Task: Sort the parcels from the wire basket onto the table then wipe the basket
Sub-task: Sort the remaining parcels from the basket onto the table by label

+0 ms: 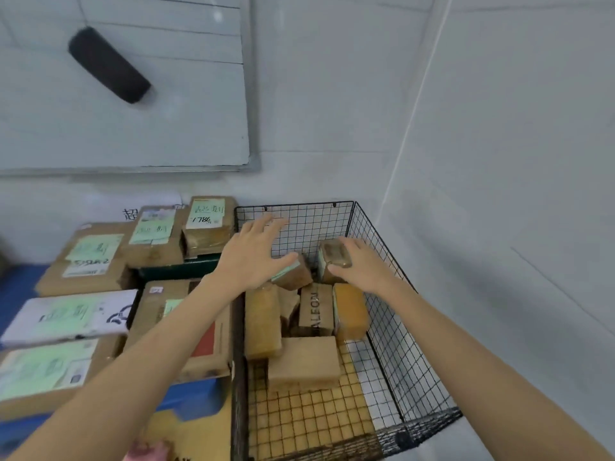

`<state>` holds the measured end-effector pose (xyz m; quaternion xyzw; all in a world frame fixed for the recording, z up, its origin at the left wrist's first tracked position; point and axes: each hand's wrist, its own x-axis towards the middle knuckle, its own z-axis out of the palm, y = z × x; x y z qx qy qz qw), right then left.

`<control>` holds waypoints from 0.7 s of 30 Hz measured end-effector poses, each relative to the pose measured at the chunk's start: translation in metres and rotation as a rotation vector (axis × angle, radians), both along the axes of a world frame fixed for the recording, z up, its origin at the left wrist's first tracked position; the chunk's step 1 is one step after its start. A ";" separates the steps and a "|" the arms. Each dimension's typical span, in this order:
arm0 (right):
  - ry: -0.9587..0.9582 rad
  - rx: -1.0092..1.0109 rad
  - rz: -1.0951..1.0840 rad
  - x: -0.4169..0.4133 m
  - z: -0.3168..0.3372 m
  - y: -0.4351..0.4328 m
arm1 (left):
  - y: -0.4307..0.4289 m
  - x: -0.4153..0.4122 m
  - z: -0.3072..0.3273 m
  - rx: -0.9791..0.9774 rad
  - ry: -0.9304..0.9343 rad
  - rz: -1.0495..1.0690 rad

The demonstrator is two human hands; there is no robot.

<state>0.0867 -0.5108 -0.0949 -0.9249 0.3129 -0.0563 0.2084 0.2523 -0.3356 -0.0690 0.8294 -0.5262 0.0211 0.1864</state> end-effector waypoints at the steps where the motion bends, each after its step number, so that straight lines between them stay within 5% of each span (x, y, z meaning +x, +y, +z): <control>1: 0.005 0.025 0.032 0.005 -0.007 -0.004 | -0.002 -0.005 -0.003 0.007 0.015 0.015; 15: 0.055 0.311 0.238 0.021 -0.101 -0.023 | -0.032 -0.047 -0.092 0.278 0.311 0.328; 21: 0.094 0.396 0.235 0.038 -0.135 -0.014 | -0.017 -0.052 -0.133 0.200 0.425 0.459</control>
